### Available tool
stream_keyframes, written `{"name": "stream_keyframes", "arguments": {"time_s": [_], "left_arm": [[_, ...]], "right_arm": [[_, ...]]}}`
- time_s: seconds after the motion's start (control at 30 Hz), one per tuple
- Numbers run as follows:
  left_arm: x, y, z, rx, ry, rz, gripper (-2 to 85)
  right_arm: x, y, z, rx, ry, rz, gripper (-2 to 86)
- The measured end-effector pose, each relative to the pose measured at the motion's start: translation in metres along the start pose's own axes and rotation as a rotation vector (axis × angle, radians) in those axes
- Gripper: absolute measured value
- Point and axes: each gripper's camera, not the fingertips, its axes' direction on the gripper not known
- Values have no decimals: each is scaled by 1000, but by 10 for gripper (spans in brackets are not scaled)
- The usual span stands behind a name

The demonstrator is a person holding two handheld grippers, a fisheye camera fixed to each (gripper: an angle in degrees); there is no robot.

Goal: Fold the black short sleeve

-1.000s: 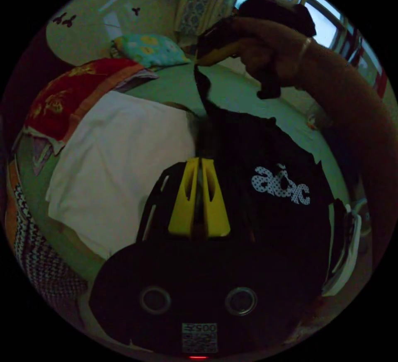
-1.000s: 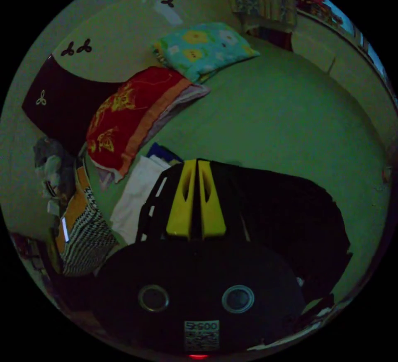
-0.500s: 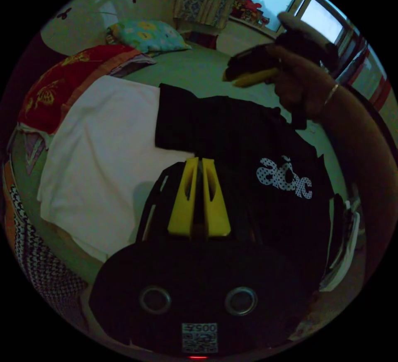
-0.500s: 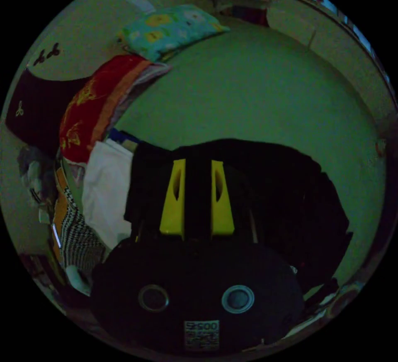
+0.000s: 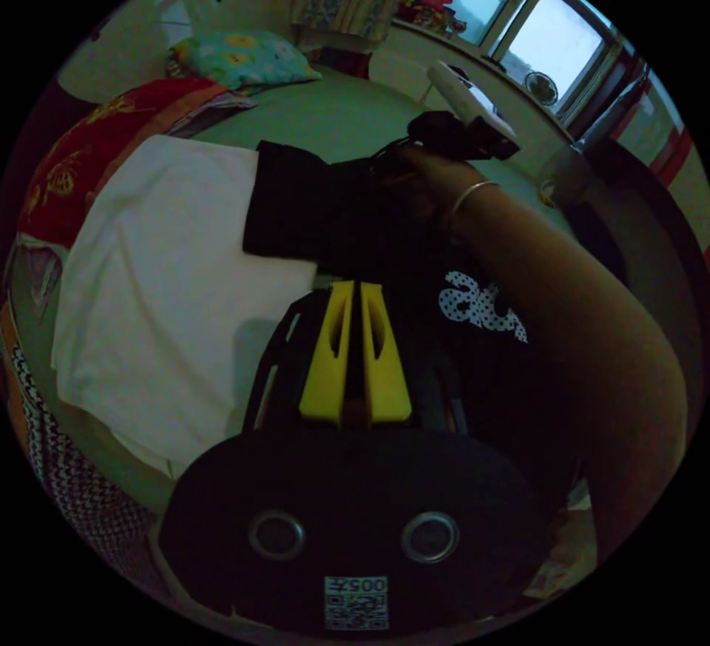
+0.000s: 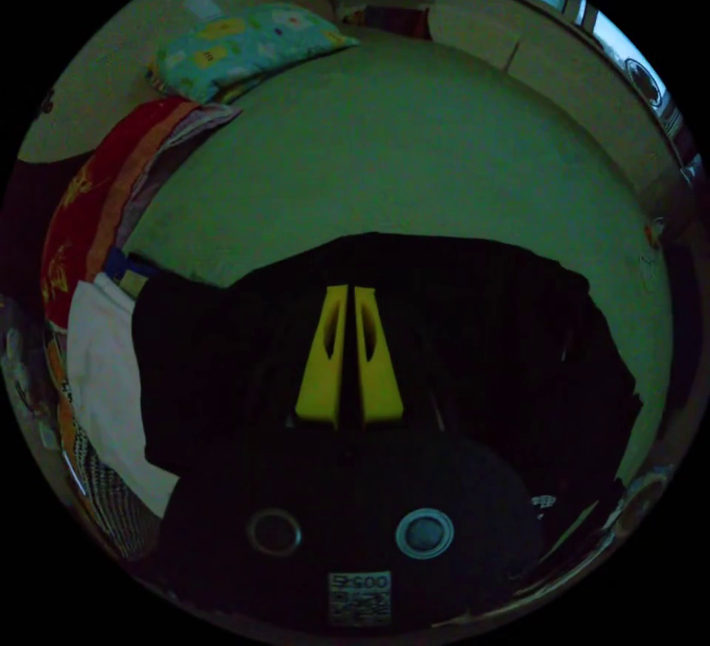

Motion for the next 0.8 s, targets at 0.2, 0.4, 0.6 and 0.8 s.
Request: {"name": "stream_keyframes", "arguments": {"time_s": [0.2,0.4,0.6,0.8], "left_arm": [[13,-1,11,-12,5,1,14],[35,-1,21,-19,-5,24,14],[66,2,33,-32,-23,84,15],[96,4,46,-31,-35,107,16]], "right_arm": [[26,0,-5,27,-262,55,-15],[69,27,-38,98,-251,6,-9],[191,79,-104,242,-86,-1,25],[355,144,-118,77,170,240,102]]}}
